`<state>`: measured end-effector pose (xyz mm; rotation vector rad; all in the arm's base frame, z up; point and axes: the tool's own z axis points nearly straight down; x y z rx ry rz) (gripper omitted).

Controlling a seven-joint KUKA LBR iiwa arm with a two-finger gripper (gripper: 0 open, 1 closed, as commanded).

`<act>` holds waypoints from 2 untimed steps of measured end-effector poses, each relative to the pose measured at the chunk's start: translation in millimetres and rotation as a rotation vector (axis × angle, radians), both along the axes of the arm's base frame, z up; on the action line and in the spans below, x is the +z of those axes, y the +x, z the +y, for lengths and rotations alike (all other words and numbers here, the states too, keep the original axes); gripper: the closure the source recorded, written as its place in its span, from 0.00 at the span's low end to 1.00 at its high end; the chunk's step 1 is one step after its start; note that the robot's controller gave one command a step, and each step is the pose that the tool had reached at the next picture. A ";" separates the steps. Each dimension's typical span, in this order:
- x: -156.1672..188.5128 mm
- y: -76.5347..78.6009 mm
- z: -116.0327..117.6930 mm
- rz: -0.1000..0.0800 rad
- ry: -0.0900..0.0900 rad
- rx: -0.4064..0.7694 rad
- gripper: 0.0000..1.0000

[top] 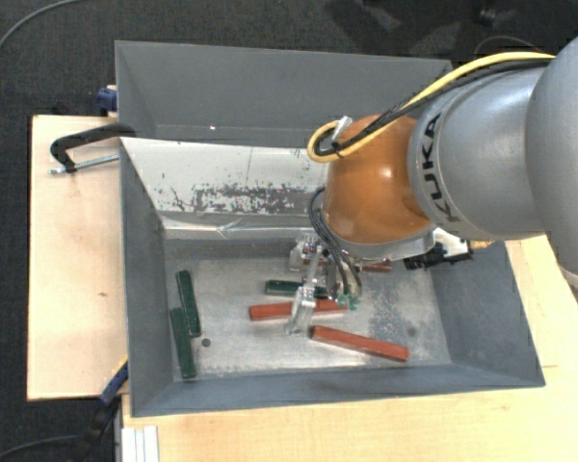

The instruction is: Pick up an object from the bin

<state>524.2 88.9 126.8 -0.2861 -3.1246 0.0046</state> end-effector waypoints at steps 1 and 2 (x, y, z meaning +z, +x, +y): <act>2.3 0.7 3.4 -0.004 0.004 0.004 1.00; 2.3 0.7 3.4 -0.004 0.004 0.004 0.00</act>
Offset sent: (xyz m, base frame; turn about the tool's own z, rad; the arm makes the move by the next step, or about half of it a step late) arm 0.0000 0.0000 0.0000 0.0000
